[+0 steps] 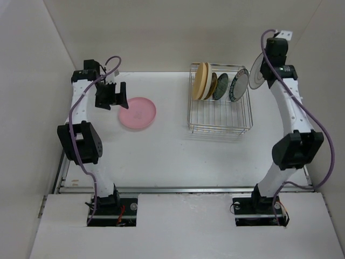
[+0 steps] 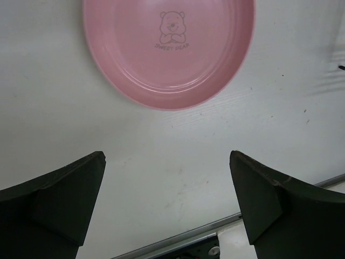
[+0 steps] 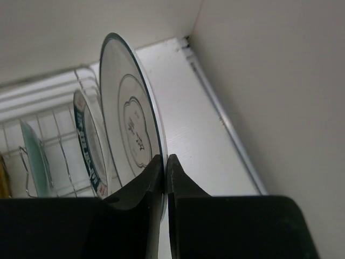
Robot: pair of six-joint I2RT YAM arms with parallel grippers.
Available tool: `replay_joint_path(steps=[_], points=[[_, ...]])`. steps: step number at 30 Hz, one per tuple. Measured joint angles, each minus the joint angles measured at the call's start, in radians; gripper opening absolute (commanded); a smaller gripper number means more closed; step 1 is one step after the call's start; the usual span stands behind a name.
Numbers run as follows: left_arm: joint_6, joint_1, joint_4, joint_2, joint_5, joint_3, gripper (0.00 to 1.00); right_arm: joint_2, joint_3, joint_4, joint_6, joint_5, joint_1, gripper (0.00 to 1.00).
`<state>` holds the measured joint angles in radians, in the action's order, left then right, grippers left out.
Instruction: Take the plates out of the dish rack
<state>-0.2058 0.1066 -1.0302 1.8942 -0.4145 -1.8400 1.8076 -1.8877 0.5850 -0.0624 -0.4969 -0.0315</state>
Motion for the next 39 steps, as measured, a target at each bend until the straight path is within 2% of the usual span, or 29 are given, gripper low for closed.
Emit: replay_joint_path(steps=[4,7,11,14,17,21,27,30,33,39], points=[[-0.019,0.000,0.000,-0.080,0.036,0.009,1.00,-0.166,-0.042,0.010,0.006,-0.054,0.000,0.00],[-0.035,0.000,0.004,-0.154,0.114,0.011,1.00,-0.306,-0.033,0.010,0.010,-0.043,-0.037,0.00],[-0.061,0.000,0.026,-0.261,0.264,0.013,1.00,-0.475,0.061,-0.013,0.010,0.079,-0.164,0.00],[-0.070,0.000,0.047,-0.339,0.371,0.026,1.00,-0.522,0.153,-0.027,0.002,0.264,-0.292,0.00],[-0.063,0.000,0.097,-0.454,0.444,0.119,1.00,-0.469,0.234,-0.047,-0.007,0.483,-0.402,0.00],[-0.062,0.001,0.121,-0.595,0.457,0.247,1.00,-0.281,0.298,-0.054,-0.012,0.715,-0.549,0.00],[-0.062,0.001,0.121,-0.616,0.460,0.299,1.00,-0.029,0.325,-0.062,-0.017,0.970,-0.700,0.00],[-0.062,0.001,0.116,-0.615,0.459,0.339,1.00,0.056,0.325,-0.084,-0.027,1.029,-0.722,0.00],[-0.063,0.001,0.109,-0.615,0.471,0.365,1.00,0.123,0.325,-0.105,-0.039,1.041,-0.720,0.13],[-0.063,0.000,0.104,-0.615,0.499,0.404,1.00,0.233,0.310,-0.130,-0.058,1.019,-0.711,0.14]])
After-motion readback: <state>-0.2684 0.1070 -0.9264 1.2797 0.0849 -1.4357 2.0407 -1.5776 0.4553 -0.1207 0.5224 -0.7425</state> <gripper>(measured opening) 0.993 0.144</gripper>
